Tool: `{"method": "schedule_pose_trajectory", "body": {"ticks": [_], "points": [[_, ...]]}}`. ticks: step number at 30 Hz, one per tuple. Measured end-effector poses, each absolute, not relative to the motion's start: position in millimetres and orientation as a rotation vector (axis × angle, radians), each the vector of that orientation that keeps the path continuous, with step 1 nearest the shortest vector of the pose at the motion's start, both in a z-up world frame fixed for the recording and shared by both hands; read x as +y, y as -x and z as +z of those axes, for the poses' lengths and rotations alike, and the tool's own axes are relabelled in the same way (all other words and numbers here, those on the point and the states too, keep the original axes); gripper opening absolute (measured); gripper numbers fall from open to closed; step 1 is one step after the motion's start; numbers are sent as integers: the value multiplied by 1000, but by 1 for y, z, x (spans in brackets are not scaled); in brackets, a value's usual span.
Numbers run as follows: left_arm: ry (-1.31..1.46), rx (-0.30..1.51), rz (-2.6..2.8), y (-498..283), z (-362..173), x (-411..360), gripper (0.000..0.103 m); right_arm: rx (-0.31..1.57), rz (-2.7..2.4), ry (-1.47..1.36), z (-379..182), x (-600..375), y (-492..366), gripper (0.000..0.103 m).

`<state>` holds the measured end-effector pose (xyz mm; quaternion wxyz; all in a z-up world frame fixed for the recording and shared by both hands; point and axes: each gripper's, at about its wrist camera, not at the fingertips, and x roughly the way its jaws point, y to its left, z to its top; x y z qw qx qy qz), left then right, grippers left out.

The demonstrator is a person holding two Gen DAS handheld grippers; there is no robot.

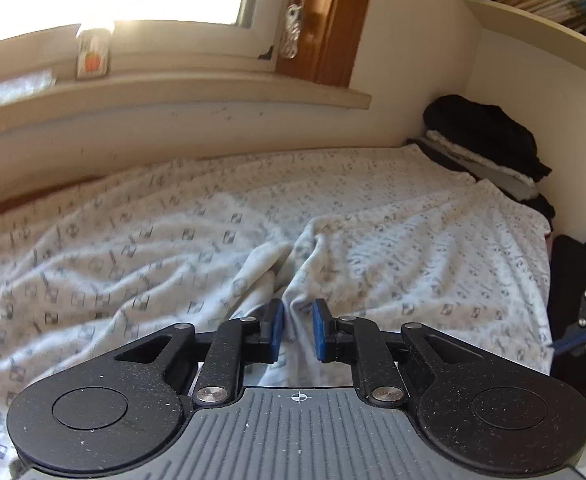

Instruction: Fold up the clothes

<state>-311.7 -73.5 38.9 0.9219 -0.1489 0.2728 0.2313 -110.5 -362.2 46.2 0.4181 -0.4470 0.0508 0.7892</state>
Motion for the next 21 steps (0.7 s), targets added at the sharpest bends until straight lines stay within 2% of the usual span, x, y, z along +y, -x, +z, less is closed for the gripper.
{"method": "schedule_pose_trajectory", "body": {"ticks": [2,4,5,6,7,8,10,15,18,21], "points": [[256,553,476,302,47,-86,35,123,1968,1121,53,-365,109,2],[204,550,468,290,52,-100,54,148,1983,1137,60,-366,105,4],[176,552,459,284,52,-106,58,147,1983,1144,63,-368,103,5],[152,561,449,279,50,-112,62,144,1978,1146,68,-370,100,8],[132,576,439,273,47,-117,64,145,1962,1135,72,-371,96,19],[115,595,430,268,42,-120,65,150,1934,1108,77,-371,87,32],[104,621,426,262,34,-122,66,160,1864,1041,85,-368,65,43],[149,601,412,267,22,-112,69,331,1597,691,75,-352,-49,44],[185,586,399,273,20,-101,69,444,1369,468,47,-347,-124,43],[206,586,363,280,18,-90,69,481,1230,373,23,-353,-167,42]]}}
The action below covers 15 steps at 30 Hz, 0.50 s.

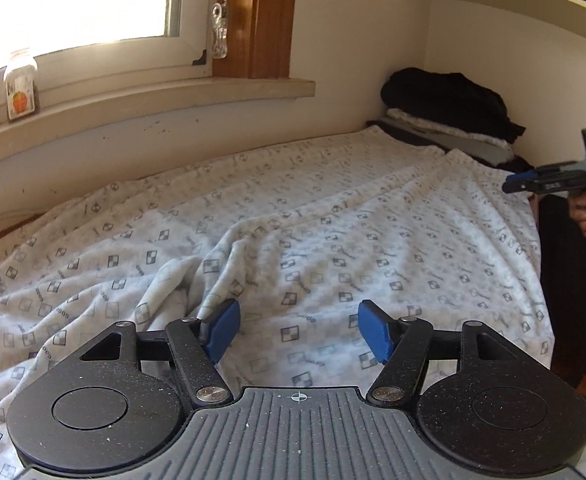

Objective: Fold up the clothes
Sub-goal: 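Open both tools and move them toward the cloth end near the power strip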

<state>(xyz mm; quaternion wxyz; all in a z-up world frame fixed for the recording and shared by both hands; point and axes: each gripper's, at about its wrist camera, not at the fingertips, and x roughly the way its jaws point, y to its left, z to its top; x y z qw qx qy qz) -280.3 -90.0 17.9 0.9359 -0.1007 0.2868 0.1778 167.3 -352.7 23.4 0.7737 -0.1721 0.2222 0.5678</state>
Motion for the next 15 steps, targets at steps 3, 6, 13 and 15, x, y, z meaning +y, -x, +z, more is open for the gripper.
{"method": "schedule_pose_trajectory", "body": {"ticks": [3,6,13,15], "points": [[226,590,336,288,17,-83,71,470,1183,331,11,-368,-188,40],[232,586,329,295,17,-81,72,466,1171,317,11,-379,-196,33],[233,584,448,323,27,-96,82,437,1192,333,22,-372,-174,42],[238,558,519,341,34,-101,90,420,1244,336,27,-365,-155,47]]}}
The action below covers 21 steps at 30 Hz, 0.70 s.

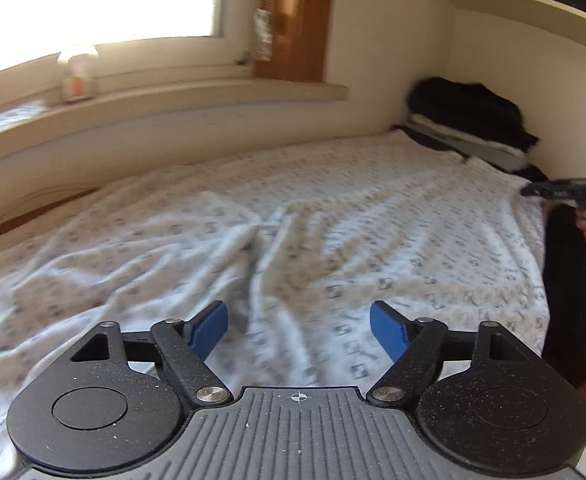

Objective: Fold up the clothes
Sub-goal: 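Open both tools and move them toward the cloth end near the power strip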

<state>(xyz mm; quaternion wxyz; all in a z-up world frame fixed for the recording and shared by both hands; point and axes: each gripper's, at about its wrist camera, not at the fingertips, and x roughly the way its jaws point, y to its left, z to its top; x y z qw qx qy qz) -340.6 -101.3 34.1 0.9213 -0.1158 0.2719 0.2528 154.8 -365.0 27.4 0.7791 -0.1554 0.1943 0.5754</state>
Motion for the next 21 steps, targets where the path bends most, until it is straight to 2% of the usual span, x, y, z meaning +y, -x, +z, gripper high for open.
{"method": "schedule_pose_trajectory", "body": {"ticks": [1,2,3,5,10,12,13,14,17,20,21], "points": [[237,543,550,350,37,-104,99,406,1275,345,30,-359,-142,50],[238,527,579,359,40,-107,103,389,1308,358,32,-352,-127,54],[239,511,607,369,43,-110,103,371,1346,373,34,-344,-111,56],[249,492,661,389,47,-114,103,341,1434,401,37,-325,-76,68],[272,465,813,449,52,-118,103,305,1685,455,43,-281,17,78],[295,458,870,475,53,-117,103,288,1787,490,45,-266,56,78],[309,454,895,489,52,-116,103,283,1826,510,46,-258,74,72],[323,450,919,503,51,-115,103,280,1859,532,47,-250,92,63],[362,431,998,540,48,-114,103,246,1950,595,54,-226,141,51],[402,385,1046,573,45,-110,102,200,2062,653,63,-204,185,50],[419,369,1051,582,45,-107,99,177,2094,677,66,-199,201,50]]}}
